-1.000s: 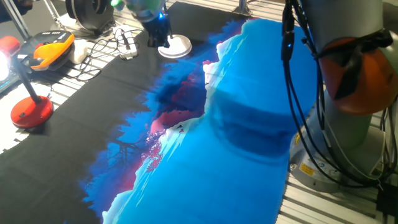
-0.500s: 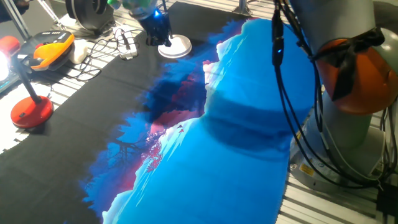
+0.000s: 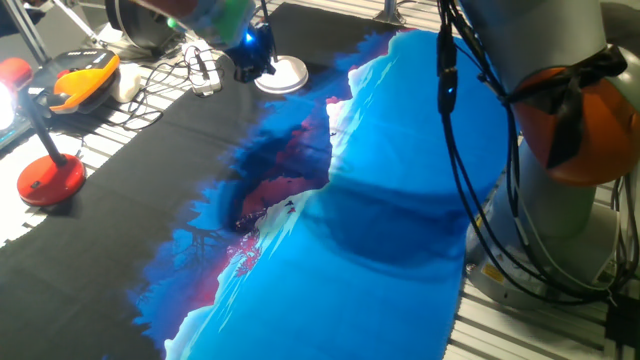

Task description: Turn off the desk lamp by pressing the button

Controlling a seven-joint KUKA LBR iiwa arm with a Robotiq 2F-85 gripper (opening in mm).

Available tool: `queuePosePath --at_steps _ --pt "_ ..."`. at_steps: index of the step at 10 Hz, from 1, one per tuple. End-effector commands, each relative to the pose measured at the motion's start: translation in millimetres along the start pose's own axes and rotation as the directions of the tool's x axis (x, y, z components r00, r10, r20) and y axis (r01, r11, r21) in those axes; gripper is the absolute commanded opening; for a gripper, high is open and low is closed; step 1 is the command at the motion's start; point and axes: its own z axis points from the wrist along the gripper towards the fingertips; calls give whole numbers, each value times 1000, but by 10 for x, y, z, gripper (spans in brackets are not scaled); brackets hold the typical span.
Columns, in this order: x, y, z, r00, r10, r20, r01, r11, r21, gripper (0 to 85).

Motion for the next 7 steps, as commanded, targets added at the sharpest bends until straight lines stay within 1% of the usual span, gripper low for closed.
queuePosePath --at_steps 1,2,4,6,7 --pt "-38 21 99 1000 0 7 0 1000 4 0" --pt "-86 20 203 1000 6 16 -6 1000 -8 0" --pt "-160 30 374 999 15 31 -15 1000 -4 0" --pt "-221 36 514 999 15 47 -16 999 30 0" --pt "-251 17 578 998 17 53 -18 999 28 0"
